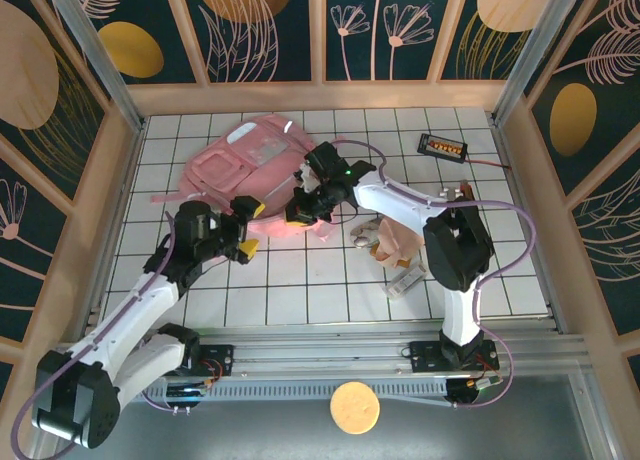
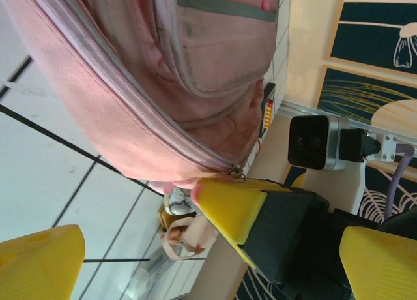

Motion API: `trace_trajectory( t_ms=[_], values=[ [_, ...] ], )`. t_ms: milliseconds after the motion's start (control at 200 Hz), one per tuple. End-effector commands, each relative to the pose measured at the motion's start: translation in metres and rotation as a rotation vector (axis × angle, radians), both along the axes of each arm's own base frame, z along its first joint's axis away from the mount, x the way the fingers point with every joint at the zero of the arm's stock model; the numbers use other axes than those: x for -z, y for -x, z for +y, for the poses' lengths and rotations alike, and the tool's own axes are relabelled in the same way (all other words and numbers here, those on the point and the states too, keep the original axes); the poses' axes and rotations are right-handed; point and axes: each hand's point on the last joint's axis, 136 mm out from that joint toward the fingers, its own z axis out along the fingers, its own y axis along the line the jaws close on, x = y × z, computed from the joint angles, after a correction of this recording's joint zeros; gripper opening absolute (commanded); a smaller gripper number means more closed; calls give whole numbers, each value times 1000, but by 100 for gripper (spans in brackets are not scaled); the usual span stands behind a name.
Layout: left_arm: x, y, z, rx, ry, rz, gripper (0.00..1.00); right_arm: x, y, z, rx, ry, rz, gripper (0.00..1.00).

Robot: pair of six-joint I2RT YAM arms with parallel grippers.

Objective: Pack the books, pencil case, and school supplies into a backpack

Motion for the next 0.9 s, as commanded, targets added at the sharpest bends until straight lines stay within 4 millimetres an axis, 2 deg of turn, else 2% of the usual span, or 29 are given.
trace_trajectory(
  t_ms=[0,95,215,360,485,525,585,666,791,896],
  values=[
    [-15,-17,-4,-59,51,-33,99,-27,0,15,-20,-70,-31,0],
    [-13,-25,-10,-53,51,-34,99,-26,5,18,-32,-68,-22,0],
    [2,-33,-12,-45,-9,-5,95,-26,10,21,-46,-60,-17,0],
    [28,-38,-10,-76,-27,38,77,-28,21,27,-68,-52,-8,0],
    [40,-46,-12,-74,-55,48,63,-26,32,32,-87,-47,5,0],
    [43,-48,-13,-64,-63,52,54,-24,36,33,-94,-42,10,0],
    [47,-50,-14,-48,-95,60,25,-21,38,32,-99,-34,19,0],
    [49,-49,-11,-29,-146,58,0,-14,39,26,-101,-9,29,0],
    [50,-43,3,45,-311,38,0,1,34,-1,-102,74,53,0],
    [42,-35,30,100,-472,-1,0,13,23,-34,-89,147,60,0]
  ],
)
